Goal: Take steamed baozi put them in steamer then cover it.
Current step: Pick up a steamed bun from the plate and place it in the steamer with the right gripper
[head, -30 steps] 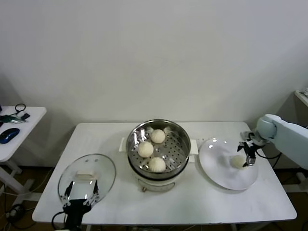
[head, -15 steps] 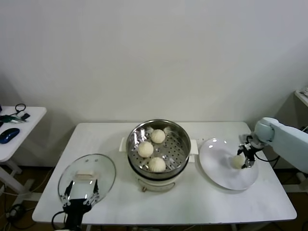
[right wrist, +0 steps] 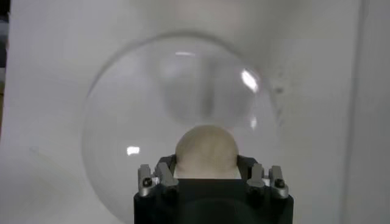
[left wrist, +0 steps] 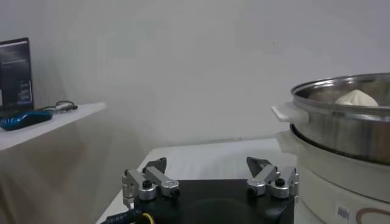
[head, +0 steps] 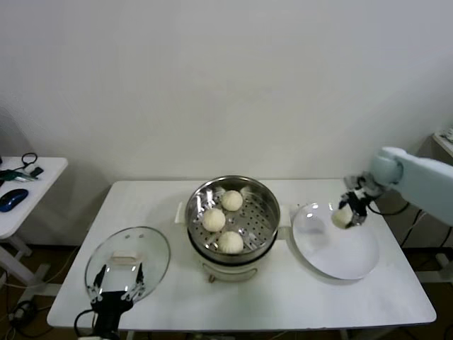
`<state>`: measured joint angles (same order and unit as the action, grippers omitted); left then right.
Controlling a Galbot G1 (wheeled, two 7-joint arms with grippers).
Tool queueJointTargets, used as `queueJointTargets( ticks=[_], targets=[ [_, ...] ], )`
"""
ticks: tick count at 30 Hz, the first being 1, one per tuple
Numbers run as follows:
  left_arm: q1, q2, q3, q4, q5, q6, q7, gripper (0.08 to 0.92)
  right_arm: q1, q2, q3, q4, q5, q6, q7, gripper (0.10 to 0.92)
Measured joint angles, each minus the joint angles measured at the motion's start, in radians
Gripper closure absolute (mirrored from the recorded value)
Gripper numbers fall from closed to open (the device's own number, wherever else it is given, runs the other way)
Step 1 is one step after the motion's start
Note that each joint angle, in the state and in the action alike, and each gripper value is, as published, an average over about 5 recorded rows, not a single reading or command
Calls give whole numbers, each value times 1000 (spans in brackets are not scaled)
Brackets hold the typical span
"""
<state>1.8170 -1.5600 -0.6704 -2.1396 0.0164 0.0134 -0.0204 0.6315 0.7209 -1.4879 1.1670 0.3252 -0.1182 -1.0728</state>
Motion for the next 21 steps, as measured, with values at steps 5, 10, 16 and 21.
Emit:
queueJointTargets(
  ticks=[5,10,16,21],
  targets=[
    [1,5,4,-2,1,3,2,177,214,54,-98,127,147,-37,2,355],
    [3,10,6,-11,1,6,6,177,323,117,-131,257,281,-109,48,355],
    [12,14,3,-23,0,6,6,177,331,188,-135,359,390,-224,155,355],
    [15,12,3,-33,0,6,8,177,272,222,-126,391,417,-305,237,355]
  ],
)
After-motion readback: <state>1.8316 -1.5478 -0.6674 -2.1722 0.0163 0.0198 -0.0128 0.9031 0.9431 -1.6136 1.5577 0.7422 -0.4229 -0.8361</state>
